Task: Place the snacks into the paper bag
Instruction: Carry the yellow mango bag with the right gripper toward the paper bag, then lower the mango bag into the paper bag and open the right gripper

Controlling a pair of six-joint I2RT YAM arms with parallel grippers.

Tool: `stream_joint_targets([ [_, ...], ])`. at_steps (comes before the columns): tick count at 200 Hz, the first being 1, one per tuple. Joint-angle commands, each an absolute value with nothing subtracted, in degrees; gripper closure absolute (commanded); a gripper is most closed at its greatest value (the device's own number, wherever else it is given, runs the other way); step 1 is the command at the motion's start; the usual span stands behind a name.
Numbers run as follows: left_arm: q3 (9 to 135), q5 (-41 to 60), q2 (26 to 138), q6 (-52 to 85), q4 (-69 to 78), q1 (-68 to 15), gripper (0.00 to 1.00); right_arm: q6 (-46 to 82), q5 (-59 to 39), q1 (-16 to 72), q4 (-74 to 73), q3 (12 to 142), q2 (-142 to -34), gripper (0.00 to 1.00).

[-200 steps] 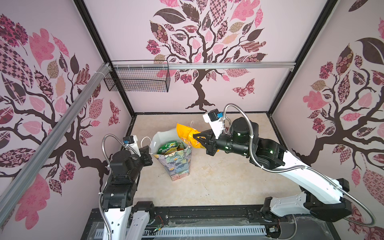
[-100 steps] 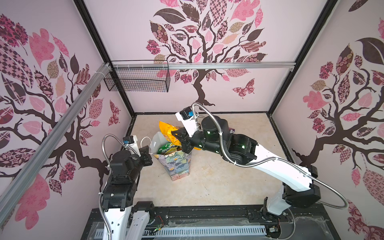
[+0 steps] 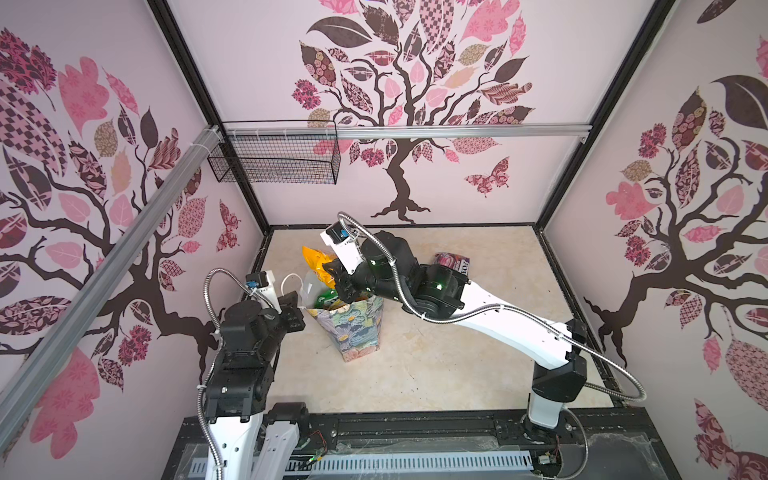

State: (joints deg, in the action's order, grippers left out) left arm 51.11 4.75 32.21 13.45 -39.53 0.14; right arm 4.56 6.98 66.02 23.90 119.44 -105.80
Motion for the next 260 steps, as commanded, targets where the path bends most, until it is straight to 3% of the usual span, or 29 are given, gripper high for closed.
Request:
stream_joint_targets([
  [1,51.0,4.32,31.59,12.82,-38.92,0.44,0.89,3.08,6.2,64.95,19.35,124.35,-107.69,1.0],
  [115,50.97,4.4,31.55,12.74,-38.97,0.49,0.89,-3.47,7.88,62.59,15.02,123.42,-112.3,1.0],
  [260,50.98,3.37,31.32,12.66,-39.28,0.53,0.88,-5.2,6.15,62.4,3.74,102.52,-103.65,1.0],
])
